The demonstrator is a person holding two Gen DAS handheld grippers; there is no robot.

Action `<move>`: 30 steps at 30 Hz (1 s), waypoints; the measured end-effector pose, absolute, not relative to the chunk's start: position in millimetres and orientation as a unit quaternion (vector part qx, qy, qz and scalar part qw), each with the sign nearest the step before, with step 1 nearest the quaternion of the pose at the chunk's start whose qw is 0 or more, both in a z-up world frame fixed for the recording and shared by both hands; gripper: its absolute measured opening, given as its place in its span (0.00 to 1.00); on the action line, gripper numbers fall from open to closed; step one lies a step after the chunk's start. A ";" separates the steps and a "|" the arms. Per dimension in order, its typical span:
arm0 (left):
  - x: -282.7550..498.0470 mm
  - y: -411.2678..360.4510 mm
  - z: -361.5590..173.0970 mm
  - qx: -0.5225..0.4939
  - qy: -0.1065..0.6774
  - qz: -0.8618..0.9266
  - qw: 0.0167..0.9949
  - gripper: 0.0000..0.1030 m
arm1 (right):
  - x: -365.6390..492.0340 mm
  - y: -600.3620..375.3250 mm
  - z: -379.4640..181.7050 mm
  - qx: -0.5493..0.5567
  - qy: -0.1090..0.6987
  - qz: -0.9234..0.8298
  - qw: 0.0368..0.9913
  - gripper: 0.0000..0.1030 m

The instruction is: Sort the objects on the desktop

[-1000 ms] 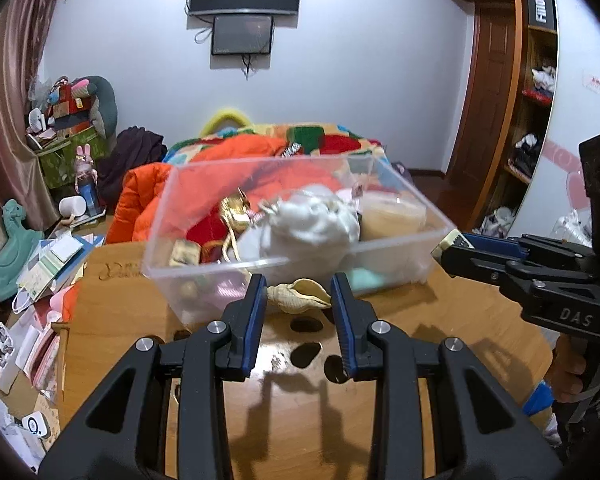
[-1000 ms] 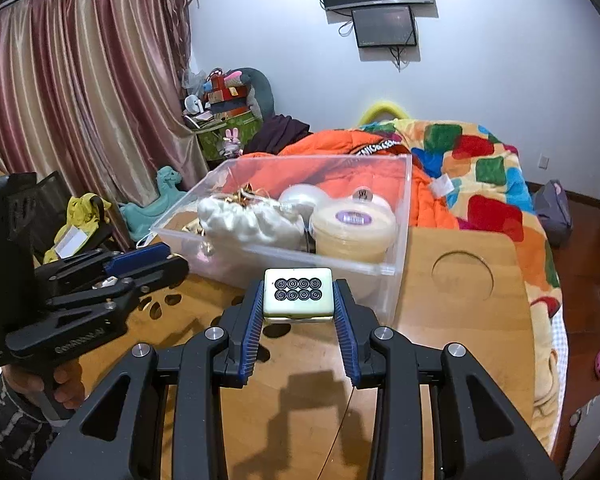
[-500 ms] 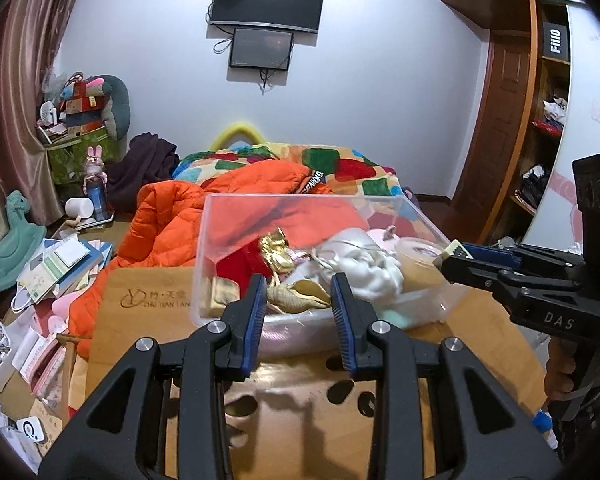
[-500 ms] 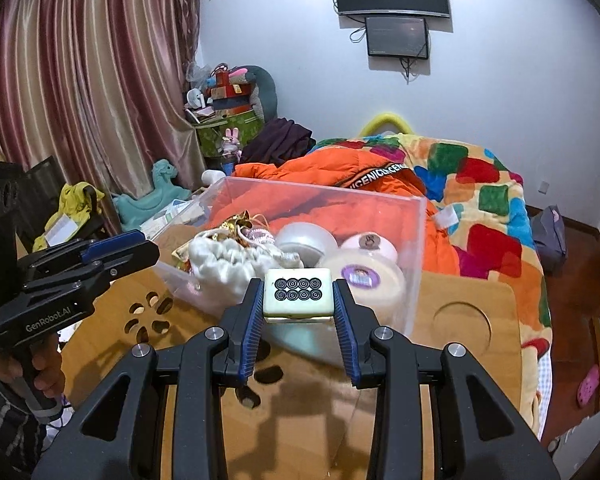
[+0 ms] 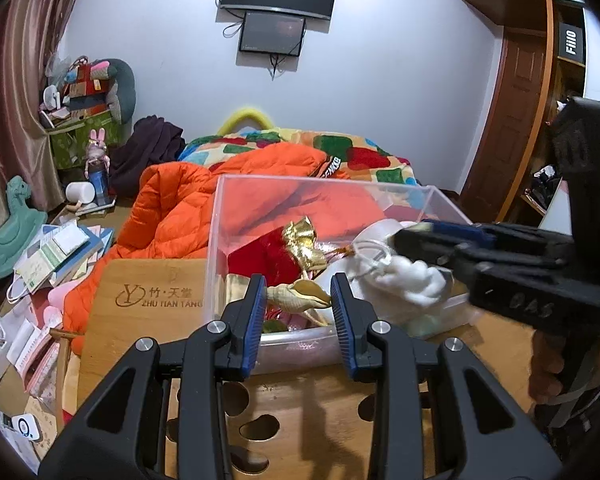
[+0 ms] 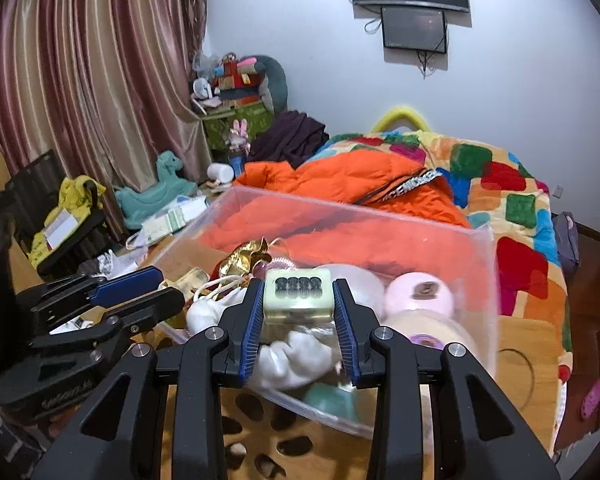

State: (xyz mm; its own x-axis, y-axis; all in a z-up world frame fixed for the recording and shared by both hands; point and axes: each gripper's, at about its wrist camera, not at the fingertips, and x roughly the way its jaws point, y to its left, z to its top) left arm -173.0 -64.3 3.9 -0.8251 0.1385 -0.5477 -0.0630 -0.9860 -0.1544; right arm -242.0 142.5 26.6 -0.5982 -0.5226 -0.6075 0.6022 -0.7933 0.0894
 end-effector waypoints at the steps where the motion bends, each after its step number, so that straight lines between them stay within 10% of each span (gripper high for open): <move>1: -173.7 -64.0 2.6 -0.293 -0.064 0.953 0.053 0.31 | -244.4 138.2 21.3 0.327 0.063 -0.888 0.318 0.31; 15: -169.0 -59.6 5.7 -0.289 -0.062 0.954 0.049 0.31 | -238.1 154.0 23.5 0.330 0.043 -0.889 0.314 0.38; 30: -132.2 -57.0 30.7 -0.242 -0.058 0.968 0.026 0.70 | -200.0 178.6 52.3 0.276 0.035 -0.920 0.276 0.83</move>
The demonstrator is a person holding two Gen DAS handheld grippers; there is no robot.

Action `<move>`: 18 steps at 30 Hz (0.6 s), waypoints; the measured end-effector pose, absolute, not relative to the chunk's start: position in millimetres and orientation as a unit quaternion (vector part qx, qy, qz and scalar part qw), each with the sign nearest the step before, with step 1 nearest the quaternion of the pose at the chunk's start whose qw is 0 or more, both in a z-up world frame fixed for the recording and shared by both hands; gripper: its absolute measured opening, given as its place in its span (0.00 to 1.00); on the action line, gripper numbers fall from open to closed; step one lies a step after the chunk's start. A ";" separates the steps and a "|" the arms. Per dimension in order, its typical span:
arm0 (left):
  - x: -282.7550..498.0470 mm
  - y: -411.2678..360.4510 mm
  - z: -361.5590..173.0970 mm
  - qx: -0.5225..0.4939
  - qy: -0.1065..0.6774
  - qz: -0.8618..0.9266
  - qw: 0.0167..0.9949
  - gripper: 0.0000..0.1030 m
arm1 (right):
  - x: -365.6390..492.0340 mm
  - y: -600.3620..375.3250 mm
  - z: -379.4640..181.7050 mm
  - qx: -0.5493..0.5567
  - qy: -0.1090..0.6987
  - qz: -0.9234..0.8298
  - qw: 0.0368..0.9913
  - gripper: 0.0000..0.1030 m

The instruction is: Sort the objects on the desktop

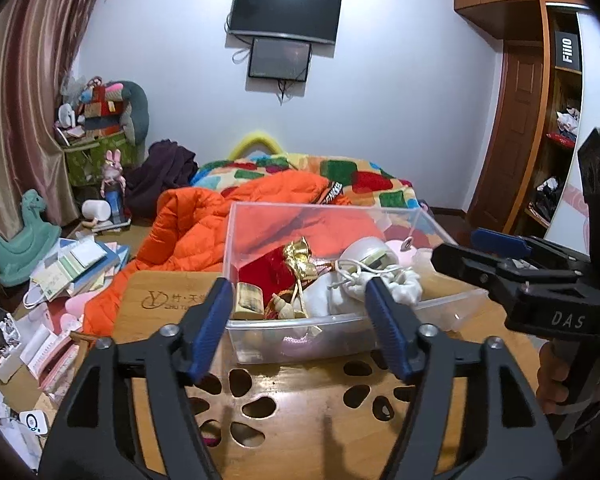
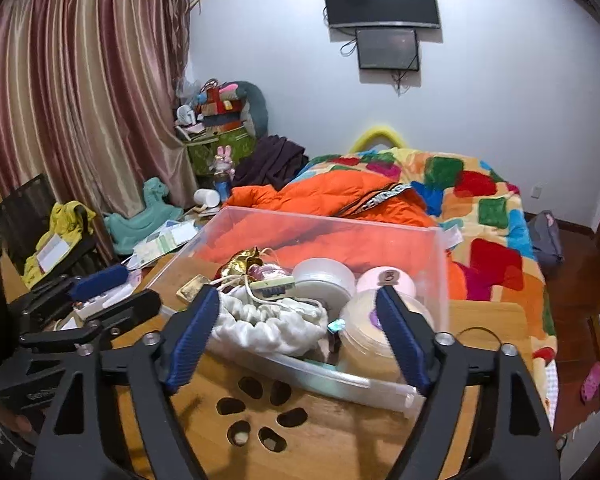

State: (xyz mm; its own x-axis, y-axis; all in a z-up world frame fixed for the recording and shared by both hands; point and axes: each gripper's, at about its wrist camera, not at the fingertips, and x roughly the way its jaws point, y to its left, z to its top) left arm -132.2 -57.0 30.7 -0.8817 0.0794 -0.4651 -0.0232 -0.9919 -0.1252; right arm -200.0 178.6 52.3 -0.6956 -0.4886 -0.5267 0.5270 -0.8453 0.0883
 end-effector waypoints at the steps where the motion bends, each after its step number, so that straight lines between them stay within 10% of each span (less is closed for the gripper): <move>1: -129.4 -56.4 32.7 -0.239 -0.058 0.969 0.026 0.75 | -197.1 180.6 53.0 0.274 0.036 -0.922 0.271 0.84; 5: -117.5 -53.9 40.6 -0.232 -0.059 0.971 0.020 0.94 | -186.1 188.5 54.9 0.275 0.042 -0.927 0.252 0.98; 18: -82.3 -29.0 46.6 -0.226 -0.049 0.973 0.012 0.98 | -129.9 224.2 48.3 0.256 0.052 -0.942 0.213 1.00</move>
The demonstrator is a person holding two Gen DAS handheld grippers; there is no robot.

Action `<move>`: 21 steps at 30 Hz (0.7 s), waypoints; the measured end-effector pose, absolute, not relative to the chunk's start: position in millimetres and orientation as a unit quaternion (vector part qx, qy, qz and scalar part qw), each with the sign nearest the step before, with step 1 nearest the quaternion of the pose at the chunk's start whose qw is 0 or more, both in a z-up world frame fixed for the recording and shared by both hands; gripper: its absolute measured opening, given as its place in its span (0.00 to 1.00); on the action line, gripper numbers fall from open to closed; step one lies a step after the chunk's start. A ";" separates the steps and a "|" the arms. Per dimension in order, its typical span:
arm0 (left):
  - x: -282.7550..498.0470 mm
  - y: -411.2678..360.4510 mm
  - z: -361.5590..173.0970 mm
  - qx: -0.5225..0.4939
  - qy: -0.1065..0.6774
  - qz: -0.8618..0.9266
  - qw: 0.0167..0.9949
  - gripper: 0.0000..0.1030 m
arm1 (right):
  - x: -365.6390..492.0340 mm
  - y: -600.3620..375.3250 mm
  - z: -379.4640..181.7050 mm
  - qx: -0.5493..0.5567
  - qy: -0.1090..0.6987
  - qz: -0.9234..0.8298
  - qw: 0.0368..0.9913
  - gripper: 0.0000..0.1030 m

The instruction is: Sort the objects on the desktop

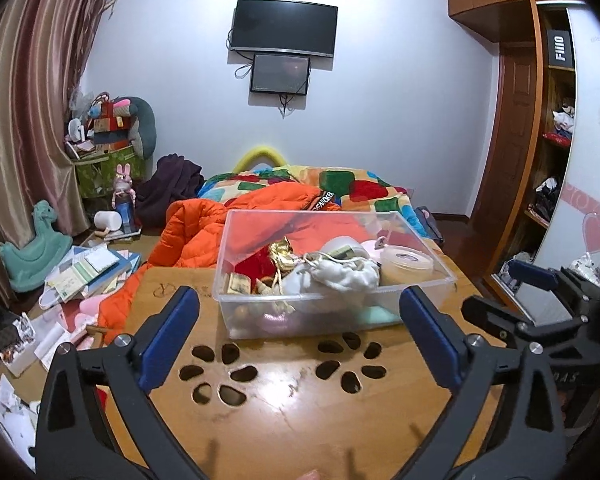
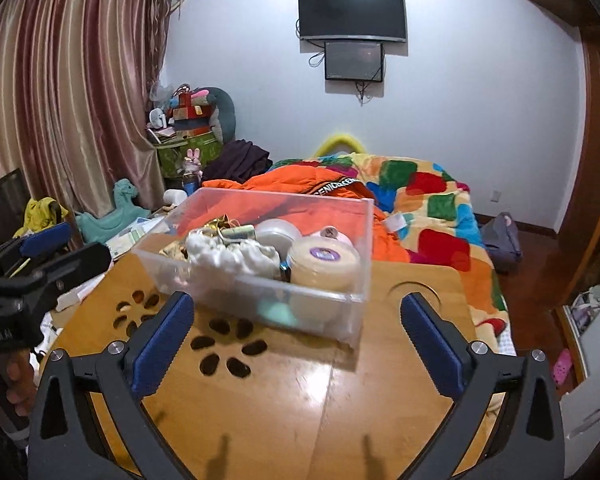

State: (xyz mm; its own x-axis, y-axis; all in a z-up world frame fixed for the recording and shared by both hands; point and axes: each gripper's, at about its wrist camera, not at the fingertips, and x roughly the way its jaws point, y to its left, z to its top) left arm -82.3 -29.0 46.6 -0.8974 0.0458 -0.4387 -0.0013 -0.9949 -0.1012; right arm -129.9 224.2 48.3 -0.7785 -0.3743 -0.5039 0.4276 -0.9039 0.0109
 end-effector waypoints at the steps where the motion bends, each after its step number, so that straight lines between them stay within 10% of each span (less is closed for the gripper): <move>1: -81.1 -28.6 45.2 -0.227 -0.051 0.972 0.011 0.98 | -127.3 226.2 47.4 0.254 0.051 -0.942 0.212 1.00; 21: -61.7 -9.7 35.5 -0.216 -0.052 0.975 0.008 0.98 | -114.1 234.5 36.6 0.254 0.051 -0.943 0.210 1.00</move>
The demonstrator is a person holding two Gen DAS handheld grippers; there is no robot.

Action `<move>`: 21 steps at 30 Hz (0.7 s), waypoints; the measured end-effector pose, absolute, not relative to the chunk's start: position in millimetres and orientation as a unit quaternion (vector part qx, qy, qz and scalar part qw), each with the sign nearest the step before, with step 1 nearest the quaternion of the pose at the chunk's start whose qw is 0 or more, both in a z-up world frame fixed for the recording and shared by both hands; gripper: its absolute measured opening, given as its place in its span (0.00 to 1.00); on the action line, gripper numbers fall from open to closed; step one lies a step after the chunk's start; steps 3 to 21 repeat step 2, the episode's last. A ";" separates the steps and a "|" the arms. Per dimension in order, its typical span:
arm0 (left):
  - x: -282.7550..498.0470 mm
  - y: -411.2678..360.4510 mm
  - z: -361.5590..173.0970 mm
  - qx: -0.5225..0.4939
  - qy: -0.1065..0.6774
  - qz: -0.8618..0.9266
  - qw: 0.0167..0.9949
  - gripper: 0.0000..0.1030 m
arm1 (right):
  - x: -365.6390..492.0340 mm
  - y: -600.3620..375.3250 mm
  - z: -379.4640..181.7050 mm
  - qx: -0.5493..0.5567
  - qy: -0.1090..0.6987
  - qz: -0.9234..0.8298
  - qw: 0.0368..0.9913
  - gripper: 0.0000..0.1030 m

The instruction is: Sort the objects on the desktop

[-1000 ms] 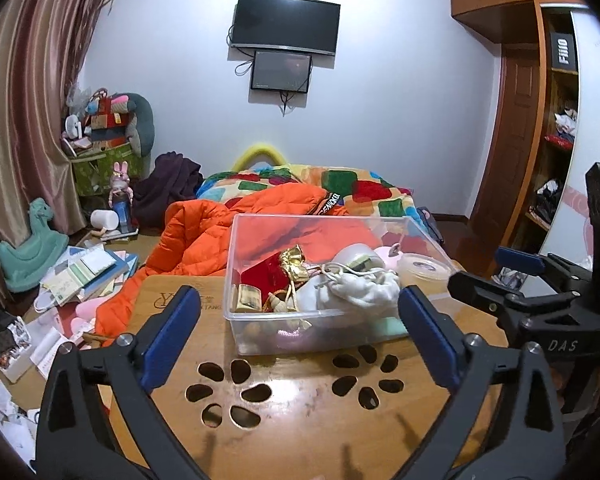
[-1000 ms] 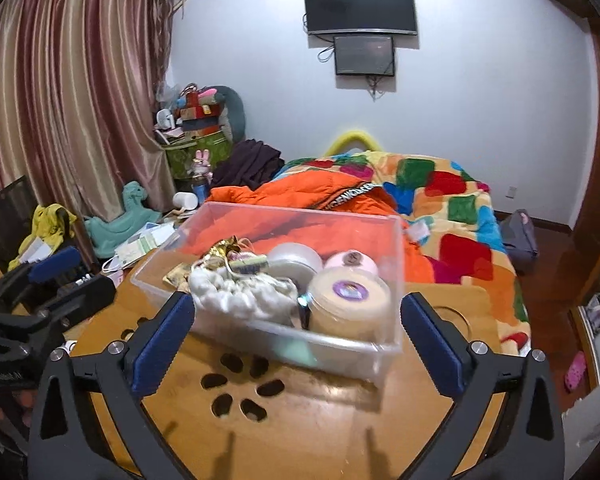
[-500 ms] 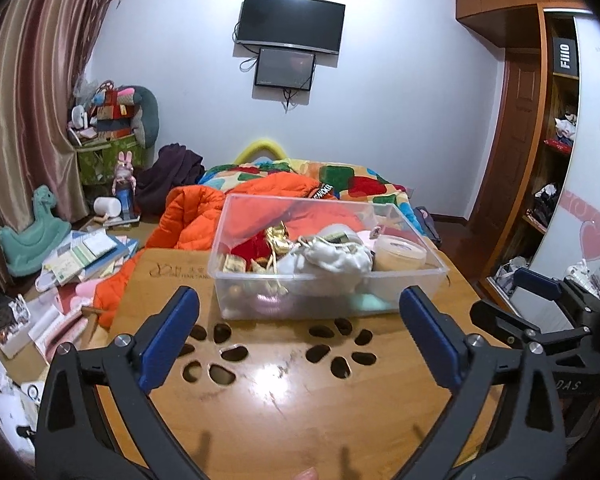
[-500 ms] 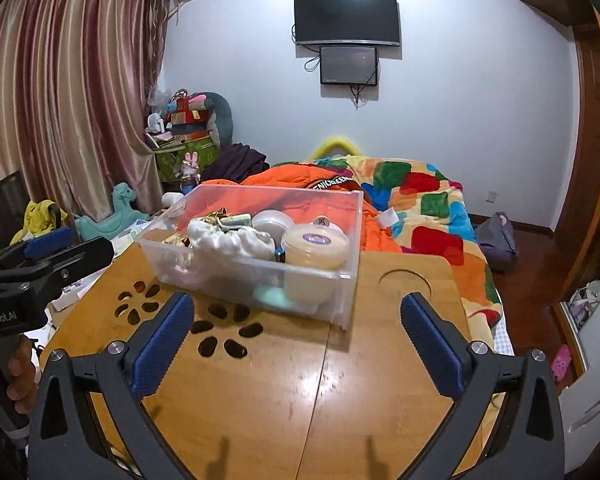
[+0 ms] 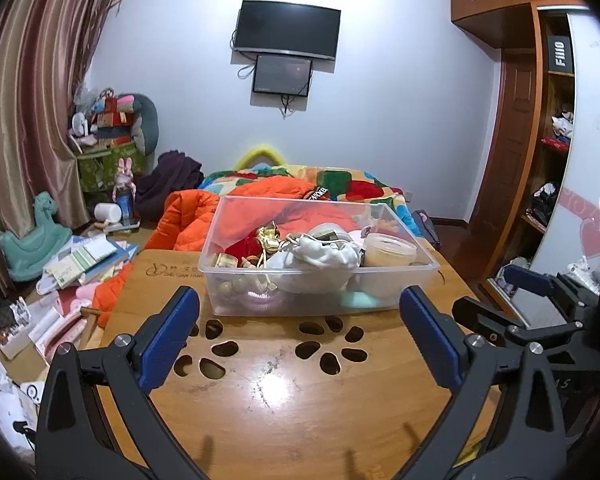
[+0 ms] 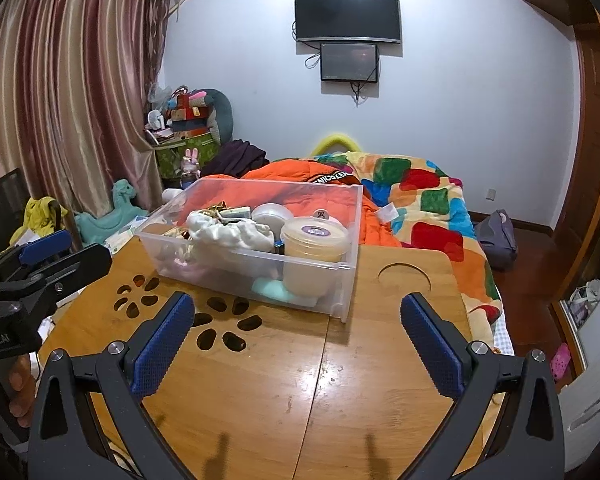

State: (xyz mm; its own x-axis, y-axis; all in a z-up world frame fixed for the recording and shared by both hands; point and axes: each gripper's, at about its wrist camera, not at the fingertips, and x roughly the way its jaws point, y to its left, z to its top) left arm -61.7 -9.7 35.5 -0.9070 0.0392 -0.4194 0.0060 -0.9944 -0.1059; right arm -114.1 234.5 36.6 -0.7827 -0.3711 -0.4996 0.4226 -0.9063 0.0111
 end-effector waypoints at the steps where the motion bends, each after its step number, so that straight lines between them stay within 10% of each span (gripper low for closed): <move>1: -61.3 -9.3 35.6 -0.215 -0.050 0.975 0.009 0.98 | -113.7 233.7 36.7 0.253 0.052 -0.943 0.211 1.00; 21: -61.4 -8.4 35.7 -0.215 -0.049 0.975 0.010 0.98 | -113.2 233.3 36.6 0.252 0.053 -0.943 0.211 1.00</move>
